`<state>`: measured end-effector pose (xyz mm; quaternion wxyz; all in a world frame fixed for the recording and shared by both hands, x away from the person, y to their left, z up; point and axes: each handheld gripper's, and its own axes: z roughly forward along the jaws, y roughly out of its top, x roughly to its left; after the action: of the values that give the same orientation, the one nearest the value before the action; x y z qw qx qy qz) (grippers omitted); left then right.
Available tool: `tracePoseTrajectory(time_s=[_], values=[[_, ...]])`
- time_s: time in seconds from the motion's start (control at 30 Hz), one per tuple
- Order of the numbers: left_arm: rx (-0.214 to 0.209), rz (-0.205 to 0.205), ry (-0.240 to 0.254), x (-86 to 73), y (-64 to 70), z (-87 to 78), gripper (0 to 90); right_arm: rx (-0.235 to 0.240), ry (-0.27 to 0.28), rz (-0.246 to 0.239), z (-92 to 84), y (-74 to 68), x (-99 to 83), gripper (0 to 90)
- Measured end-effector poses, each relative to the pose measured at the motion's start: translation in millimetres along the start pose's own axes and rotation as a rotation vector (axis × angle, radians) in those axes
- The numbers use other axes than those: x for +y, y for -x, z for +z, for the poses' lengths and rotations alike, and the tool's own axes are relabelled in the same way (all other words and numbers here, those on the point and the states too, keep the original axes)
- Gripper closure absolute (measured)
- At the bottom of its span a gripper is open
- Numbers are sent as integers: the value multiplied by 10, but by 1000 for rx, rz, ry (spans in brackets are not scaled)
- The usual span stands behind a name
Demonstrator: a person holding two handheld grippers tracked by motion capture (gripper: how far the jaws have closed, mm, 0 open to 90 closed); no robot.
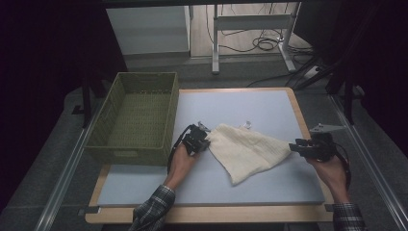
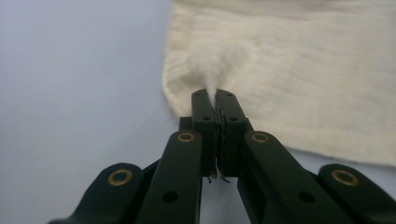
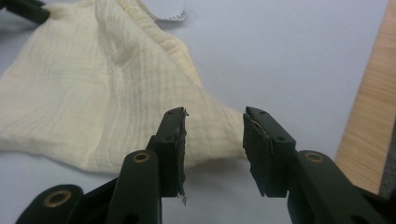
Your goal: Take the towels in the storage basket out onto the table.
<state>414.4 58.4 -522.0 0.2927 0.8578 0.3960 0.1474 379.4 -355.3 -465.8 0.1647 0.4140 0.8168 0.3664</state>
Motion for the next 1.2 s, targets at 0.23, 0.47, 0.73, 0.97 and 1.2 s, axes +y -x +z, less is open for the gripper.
tracePoseTrajectory(time_s=[0.23,0.47,0.73,0.97,1.2], values=[[161,-54,1,279,-319,79,864,6,5,-1,52,-20,55,588],[38,-53,92,215,-158,-114,626,-11,-1,14,21,45,-25,584],[-96,15,76,-51,208,-97,462,5,4,67,113,213,-153,565],[-83,32,83,10,153,85,769,19,-25,55,455,159,-109,712],[37,46,30,222,-49,172,878,39,-36,9,338,10,-13,866]])
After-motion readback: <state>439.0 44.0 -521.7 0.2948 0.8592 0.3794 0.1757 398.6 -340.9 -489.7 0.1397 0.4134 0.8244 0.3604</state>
